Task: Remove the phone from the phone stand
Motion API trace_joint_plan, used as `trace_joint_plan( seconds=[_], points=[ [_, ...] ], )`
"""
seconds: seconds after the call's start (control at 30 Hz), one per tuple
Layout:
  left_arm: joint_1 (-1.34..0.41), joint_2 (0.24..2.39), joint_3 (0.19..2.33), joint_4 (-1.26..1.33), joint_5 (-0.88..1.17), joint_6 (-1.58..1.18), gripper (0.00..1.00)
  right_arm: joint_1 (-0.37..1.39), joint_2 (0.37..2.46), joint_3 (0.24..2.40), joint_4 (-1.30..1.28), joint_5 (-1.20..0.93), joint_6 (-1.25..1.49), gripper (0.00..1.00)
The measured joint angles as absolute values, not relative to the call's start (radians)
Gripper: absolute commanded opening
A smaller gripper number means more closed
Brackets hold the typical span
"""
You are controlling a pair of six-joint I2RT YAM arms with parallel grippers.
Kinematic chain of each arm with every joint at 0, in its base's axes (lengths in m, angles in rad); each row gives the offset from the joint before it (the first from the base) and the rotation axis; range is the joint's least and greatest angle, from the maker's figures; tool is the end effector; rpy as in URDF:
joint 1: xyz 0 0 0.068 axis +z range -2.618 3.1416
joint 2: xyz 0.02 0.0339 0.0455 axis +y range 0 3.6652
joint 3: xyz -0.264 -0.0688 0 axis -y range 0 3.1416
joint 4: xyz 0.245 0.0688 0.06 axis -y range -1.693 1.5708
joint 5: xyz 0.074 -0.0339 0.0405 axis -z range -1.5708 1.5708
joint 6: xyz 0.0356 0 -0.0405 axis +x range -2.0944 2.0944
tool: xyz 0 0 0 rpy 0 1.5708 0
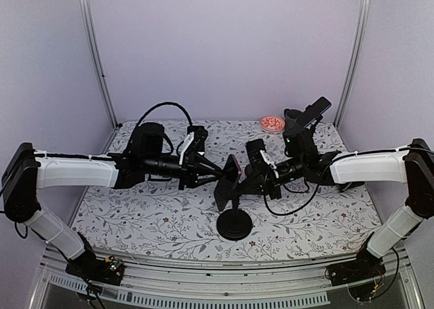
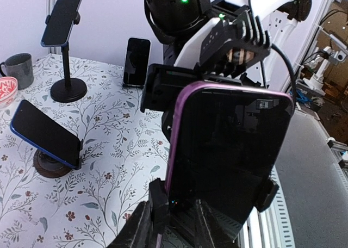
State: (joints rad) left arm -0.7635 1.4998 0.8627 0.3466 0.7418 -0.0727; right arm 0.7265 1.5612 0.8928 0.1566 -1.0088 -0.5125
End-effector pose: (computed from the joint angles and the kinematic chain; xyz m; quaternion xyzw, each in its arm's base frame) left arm 0.2217 -0.2455 0.2506 0.4568 0.6300 -0.4917 0.3907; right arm 0.2252 0.2404 0.2272 -0.6375 0.4734 0.4619 0.3951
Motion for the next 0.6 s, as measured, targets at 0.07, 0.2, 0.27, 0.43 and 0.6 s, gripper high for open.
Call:
trace_joint_plan(
  seconds=[0.07,0.2,0.27,0.43,0.6],
  points=[
    [-0.764,1.507,0.864,0.348,0.744,-0.076,0.24,0.727,1.562,0.894,0.156,-1.011,-0.513,0.0],
    [-0.762,1.519,0.865,0.354,0.748,-0.081,0.18,0.727,1.565,0.896,0.157,-1.018,-0.514,0.0],
    [-0.762,1.521,0.865,0.355,0.748,-0.084,0.15,0.727,1.568,0.897,0.157,-1.023,-0.514,0.0],
    [-0.761,1.521,0.865,0.359,0.741,-0.091,0.0,0.727,1.569,0.898,0.155,-1.023,-0.514,0.07],
    [-0.76,1.515,0.837,0.399,0.714,-0.104,0.0,0.726,1.571,0.904,0.15,-1.002,-0.509,0.23]
  ],
)
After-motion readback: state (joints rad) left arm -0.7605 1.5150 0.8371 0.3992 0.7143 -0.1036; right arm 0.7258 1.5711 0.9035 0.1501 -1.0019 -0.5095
